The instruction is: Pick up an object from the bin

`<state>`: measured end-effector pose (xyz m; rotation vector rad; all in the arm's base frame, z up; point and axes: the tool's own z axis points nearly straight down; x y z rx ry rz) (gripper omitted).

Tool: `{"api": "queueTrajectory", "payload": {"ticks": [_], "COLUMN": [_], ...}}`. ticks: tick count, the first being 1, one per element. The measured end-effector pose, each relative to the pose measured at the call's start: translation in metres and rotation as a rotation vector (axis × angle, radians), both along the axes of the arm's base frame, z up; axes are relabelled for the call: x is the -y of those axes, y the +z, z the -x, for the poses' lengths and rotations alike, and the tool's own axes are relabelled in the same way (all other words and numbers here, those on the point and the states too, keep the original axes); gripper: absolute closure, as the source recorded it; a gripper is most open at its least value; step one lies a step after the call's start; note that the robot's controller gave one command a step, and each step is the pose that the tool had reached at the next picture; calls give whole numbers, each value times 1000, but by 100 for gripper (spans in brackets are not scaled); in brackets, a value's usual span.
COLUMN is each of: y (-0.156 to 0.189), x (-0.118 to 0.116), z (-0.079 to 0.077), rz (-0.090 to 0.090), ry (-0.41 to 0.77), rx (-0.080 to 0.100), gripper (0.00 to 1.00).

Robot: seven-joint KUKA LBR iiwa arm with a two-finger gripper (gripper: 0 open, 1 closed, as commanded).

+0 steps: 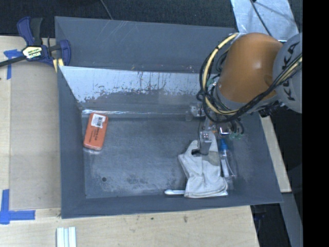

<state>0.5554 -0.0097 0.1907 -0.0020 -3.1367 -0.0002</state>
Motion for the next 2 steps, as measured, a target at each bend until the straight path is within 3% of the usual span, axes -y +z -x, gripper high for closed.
{"api": "queueTrajectory", "payload": {"ticks": [1, 2], "y": [5, -47], "x": [0, 35], "z": [-2, 11], "rz": [0, 0], "ry": [0, 25], "rx": [8, 15], "gripper": [0, 0]}}
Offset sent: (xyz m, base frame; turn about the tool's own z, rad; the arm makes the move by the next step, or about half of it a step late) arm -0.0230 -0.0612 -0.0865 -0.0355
